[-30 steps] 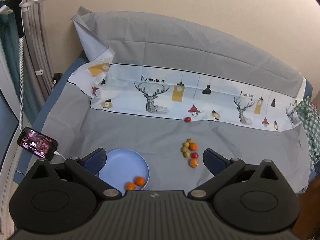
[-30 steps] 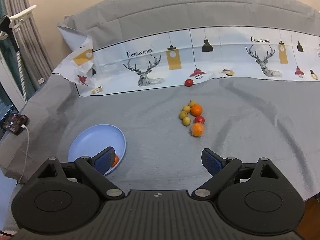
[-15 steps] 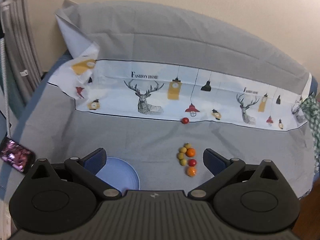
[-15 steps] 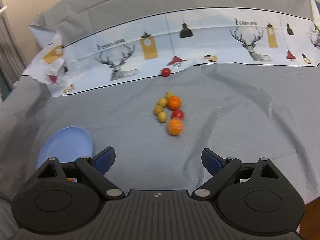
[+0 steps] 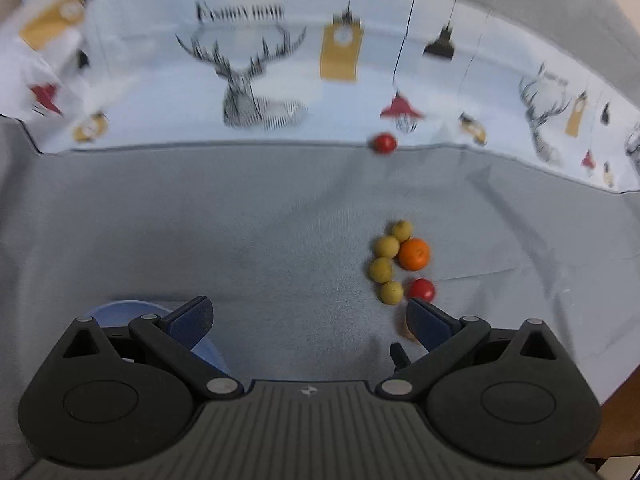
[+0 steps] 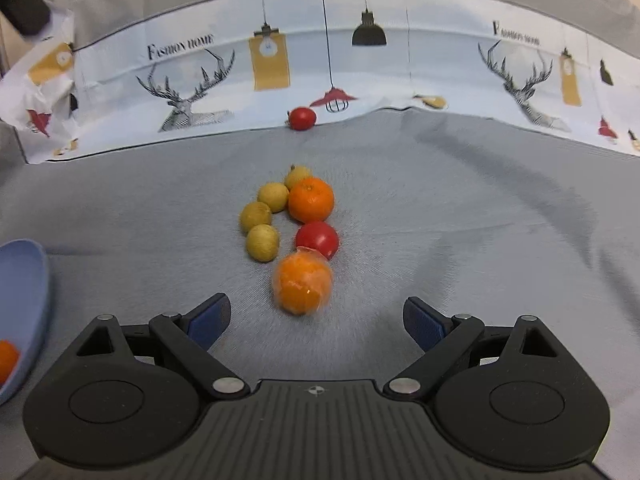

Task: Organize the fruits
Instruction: 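Move both open grippers back to the fruit cluster, then grasp the bagged orange with the right gripper while the left gripper grasps a yellow fruit, then carry the bagged orange and yellow fruit toward the light blue plate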

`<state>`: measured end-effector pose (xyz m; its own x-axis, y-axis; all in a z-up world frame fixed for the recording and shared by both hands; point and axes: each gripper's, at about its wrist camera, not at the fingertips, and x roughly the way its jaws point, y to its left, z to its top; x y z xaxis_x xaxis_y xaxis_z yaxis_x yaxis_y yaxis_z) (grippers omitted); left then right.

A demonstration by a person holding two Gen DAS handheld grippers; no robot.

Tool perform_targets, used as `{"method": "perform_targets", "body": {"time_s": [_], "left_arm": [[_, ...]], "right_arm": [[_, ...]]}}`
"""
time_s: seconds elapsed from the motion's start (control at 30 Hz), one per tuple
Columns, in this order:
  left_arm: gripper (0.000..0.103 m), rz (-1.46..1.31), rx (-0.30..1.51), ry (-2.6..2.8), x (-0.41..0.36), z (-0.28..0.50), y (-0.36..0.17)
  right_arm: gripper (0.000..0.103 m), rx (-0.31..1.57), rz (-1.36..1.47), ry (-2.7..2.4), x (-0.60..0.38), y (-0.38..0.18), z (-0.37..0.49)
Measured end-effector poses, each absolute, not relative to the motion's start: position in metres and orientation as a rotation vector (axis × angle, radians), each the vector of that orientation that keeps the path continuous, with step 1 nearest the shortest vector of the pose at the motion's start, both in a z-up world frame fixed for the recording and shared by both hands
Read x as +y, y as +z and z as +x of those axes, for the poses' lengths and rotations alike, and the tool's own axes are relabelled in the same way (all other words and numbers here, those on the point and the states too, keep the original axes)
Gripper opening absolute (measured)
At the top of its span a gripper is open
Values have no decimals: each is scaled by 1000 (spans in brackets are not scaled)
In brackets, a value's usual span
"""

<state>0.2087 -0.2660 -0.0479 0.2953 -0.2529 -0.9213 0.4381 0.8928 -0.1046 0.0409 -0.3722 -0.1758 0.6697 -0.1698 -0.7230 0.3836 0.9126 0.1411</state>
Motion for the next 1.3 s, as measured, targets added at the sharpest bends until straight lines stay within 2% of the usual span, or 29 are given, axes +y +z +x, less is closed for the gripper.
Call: {"method": "perform_targets", "body": {"time_s": [0.1, 0.13, 0.17, 0.2, 0.23, 0.53, 0.6, 0.63, 0.67, 0.7, 0.73, 0.8, 1.0, 1.17, 1.3], "left_arm": [[103, 226, 1234, -477, -291, 218, -88], [103, 236, 1245, -478, -298, 219, -99], [103, 246, 1256, -482, -307, 220, -110], [103, 249, 1269, -486, -315, 222, -120], [103, 249, 1284, -490, -322, 224, -130], [102, 280, 1407, -452, -375, 236, -193], [98, 256, 1406, -427, -374, 239, -196], [90, 261, 1388, -419, -373, 238, -193], [67, 297, 1364, -420, -375, 235, -189], [31, 335, 1346, -449, -376, 231, -183], [27, 332, 1360, -473, -374, 229, -180], [26, 277, 1394, -484, -365, 230, -175], [26, 231, 1350, -478, -329, 215, -148], [26, 196, 1291, -493, -291, 187, -97], [26, 197, 1240, -487, -245, 151, -58]], "right_arm": [[90, 778, 303, -310, -380, -192, 57], [77, 775, 293, -313, -380, -195, 60], [70, 764, 267, -321, -380, -198, 62], [52, 753, 243, -319, -380, -199, 62], [39, 742, 229, -309, -382, -198, 61], [40, 732, 305, -482, -431, -201, 45], [40, 731, 288, -485, -428, -202, 46], [40, 729, 285, -486, -428, -203, 46], [40, 728, 285, -487, -428, -204, 47], [40, 727, 283, -488, -427, -204, 46], [39, 728, 280, -489, -426, -203, 45], [39, 724, 291, -494, -427, -202, 44], [39, 626, 313, -527, -431, -193, 35], [39, 592, 298, -528, -429, -181, 24], [39, 592, 329, -487, -416, -143, 0]]}}
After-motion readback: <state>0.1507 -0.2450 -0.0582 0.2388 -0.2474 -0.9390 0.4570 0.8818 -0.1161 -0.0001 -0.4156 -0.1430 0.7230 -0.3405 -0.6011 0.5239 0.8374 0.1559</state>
